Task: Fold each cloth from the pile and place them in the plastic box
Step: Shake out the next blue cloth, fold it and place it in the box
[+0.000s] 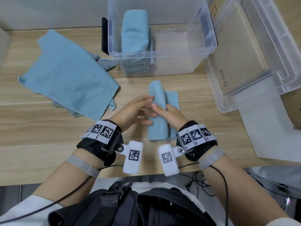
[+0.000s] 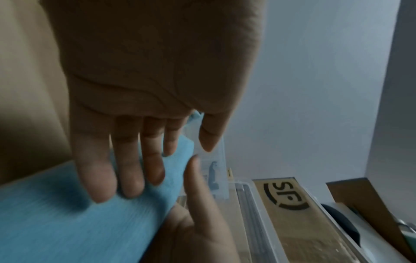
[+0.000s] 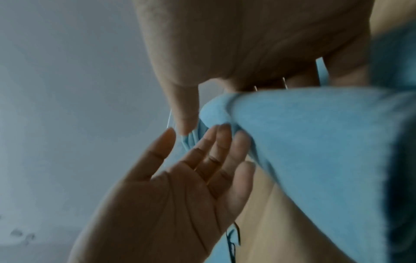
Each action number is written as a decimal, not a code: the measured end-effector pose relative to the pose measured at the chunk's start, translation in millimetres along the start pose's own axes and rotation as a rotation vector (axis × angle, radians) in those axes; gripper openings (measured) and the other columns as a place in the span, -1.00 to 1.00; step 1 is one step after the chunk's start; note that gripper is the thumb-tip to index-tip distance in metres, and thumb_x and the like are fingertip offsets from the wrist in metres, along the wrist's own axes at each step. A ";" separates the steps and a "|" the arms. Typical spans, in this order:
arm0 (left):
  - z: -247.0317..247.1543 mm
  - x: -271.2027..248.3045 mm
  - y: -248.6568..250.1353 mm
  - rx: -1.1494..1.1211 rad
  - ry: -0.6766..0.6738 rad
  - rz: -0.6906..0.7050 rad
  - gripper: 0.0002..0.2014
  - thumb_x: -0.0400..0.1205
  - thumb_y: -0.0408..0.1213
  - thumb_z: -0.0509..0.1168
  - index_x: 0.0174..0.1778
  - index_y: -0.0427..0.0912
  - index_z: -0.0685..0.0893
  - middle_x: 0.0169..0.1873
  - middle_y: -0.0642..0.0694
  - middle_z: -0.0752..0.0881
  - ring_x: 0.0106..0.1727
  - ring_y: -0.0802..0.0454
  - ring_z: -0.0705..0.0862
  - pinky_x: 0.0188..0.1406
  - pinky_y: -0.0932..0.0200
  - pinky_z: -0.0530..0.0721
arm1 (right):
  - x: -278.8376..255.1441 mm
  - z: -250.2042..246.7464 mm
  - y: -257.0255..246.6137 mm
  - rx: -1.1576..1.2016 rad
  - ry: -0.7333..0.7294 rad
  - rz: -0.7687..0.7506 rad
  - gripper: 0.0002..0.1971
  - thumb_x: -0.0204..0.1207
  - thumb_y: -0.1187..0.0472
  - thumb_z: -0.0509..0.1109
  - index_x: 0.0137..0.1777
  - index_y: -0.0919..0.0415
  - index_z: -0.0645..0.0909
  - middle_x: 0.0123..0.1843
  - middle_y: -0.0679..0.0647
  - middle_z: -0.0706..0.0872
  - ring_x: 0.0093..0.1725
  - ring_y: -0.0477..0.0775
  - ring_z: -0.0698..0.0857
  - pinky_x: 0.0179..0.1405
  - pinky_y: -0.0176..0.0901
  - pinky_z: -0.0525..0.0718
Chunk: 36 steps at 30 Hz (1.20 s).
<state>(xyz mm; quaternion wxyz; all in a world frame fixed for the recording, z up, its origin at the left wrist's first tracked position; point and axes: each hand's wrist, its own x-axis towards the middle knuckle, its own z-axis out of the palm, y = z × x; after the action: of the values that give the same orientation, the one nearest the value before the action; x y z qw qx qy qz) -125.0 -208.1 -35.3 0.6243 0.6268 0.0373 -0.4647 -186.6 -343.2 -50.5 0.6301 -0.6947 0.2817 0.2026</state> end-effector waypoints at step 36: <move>-10.7 -10.2 94.4 -0.061 0.002 0.418 -0.44 0.39 -0.42 0.30 0.36 -0.27 0.44 0.09 -0.13 0.69 0.04 0.02 0.72 -0.03 0.20 0.73 | -16.5 -34.5 -107.2 0.084 -0.071 -0.307 -0.66 0.54 0.38 0.29 0.28 0.17 0.41 -0.06 -0.10 0.63 -0.13 -0.21 0.64 -0.39 -0.55 0.62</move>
<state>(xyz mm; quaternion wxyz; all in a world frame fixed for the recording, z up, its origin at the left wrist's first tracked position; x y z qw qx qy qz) -65.8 -214.4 39.4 0.7257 0.6021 -0.0788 -0.3234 -132.4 -370.0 45.9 0.6916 -0.6950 0.1582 0.1164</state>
